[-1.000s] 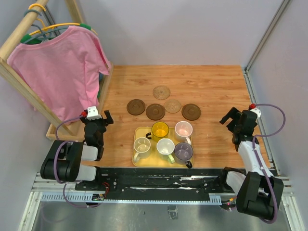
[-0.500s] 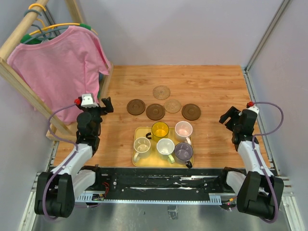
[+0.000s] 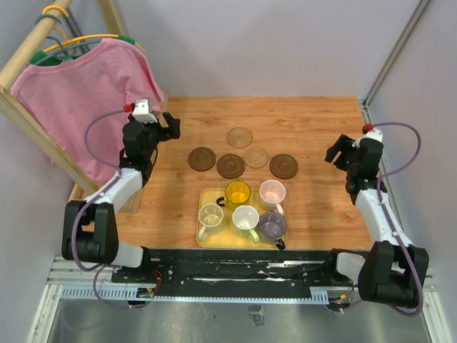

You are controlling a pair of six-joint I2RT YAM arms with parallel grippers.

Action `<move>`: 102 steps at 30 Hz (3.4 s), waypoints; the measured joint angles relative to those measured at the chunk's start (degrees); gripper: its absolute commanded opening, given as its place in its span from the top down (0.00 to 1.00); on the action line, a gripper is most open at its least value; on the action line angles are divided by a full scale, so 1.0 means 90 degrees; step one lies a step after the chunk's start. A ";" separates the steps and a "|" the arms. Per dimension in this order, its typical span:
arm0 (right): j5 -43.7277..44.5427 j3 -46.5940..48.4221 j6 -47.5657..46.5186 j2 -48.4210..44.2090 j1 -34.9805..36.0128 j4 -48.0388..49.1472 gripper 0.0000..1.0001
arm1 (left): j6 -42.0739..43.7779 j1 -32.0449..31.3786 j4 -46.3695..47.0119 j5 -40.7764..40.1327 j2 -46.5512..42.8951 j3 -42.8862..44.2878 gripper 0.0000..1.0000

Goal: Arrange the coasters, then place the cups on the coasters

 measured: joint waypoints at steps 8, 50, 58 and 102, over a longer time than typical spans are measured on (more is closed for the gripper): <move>-0.0073 0.1428 -0.0410 0.1282 0.0272 -0.0029 0.76 | 0.0005 0.0000 -0.0012 0.0306 0.1064 0.0517 0.00; -0.1163 0.2693 -0.1316 0.4546 0.2215 -0.0816 0.99 | 0.1149 -0.0549 -0.2446 0.2319 0.3417 0.2455 0.99; -0.0894 0.2832 -0.1292 0.4694 0.2314 -0.1217 0.99 | 0.1554 -0.0712 -0.3502 0.2220 0.3990 0.3220 1.00; -0.0418 0.4452 -0.0984 0.4527 0.1739 -0.2210 0.98 | 0.1052 -0.0527 -0.4068 0.1753 0.3524 0.3723 1.00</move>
